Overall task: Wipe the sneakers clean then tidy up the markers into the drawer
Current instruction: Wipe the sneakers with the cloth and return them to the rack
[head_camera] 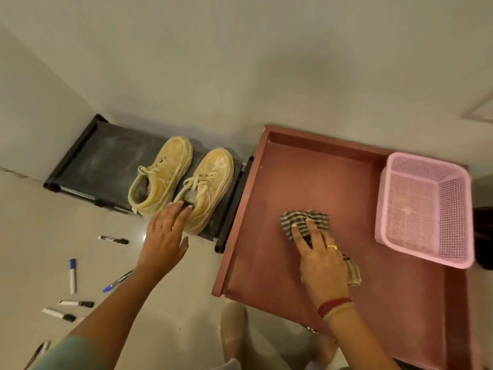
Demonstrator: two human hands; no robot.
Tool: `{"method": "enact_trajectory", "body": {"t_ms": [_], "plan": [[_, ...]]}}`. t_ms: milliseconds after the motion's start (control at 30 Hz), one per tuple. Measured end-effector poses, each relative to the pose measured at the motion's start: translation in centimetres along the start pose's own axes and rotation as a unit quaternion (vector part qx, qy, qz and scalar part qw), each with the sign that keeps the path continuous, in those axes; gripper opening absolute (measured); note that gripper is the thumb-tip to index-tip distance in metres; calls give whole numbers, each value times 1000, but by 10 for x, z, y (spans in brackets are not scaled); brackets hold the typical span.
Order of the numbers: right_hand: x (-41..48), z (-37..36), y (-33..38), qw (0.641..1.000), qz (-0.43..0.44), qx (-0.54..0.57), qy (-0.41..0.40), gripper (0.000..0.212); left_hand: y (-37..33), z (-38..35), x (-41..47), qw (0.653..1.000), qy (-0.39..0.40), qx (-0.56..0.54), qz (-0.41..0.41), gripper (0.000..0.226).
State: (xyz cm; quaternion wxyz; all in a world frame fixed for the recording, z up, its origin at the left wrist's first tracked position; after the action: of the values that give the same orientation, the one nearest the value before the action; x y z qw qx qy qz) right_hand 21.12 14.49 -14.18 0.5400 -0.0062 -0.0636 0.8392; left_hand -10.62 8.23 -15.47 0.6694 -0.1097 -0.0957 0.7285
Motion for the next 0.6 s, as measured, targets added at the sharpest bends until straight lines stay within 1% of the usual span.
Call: {"method": "enact_trajectory", "body": {"t_ms": [33, 67, 133, 200, 267, 333, 367, 500, 600], "plan": [[-2, -10, 3, 1000, -2, -6, -2, 51, 7, -10, 0, 1000, -3, 11, -18, 91], [-5, -18, 5, 1000, -6, -6, 3, 50, 12, -19, 1, 999, -12, 22, -34, 98], [-10, -33, 9, 999, -25, 3, 20, 52, 25, -32, 7, 997, -35, 42, -50, 108], [-15, -41, 10, 998, -60, 13, 7, 56, 33, -37, 14, 996, -58, 47, -46, 109], [-14, -42, 9, 996, -87, 18, -29, 54, 34, -37, 16, 993, -84, 60, -50, 101], [-11, -39, 9, 992, -96, 2, -83, 40, 29, -31, 18, 992, -88, 77, -56, 94], [-11, -38, 9, 991, -92, -13, -101, 33, 27, -26, 18, 991, -88, 80, -57, 94], [-26, -33, 3, 986, -71, -23, -151, 48, 12, 22, 7, 988, -112, 72, -74, 102], [-52, -12, -5, 973, -81, 8, -217, 50, -20, 68, -19, 987, -123, 51, -95, 106]]}}
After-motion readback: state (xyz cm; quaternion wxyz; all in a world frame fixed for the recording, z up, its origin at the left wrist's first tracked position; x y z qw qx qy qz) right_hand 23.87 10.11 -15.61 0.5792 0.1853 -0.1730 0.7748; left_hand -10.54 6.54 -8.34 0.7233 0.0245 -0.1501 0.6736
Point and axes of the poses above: each hand's wrist, its own x-axis towards the middle knuckle, its own z-axis out of the back of the hand, y = z × x, the point moved 2 cm from there along x, towards the middle knuckle, and after that the axes turned 11 degrees about -x, right-handed, at the moved point
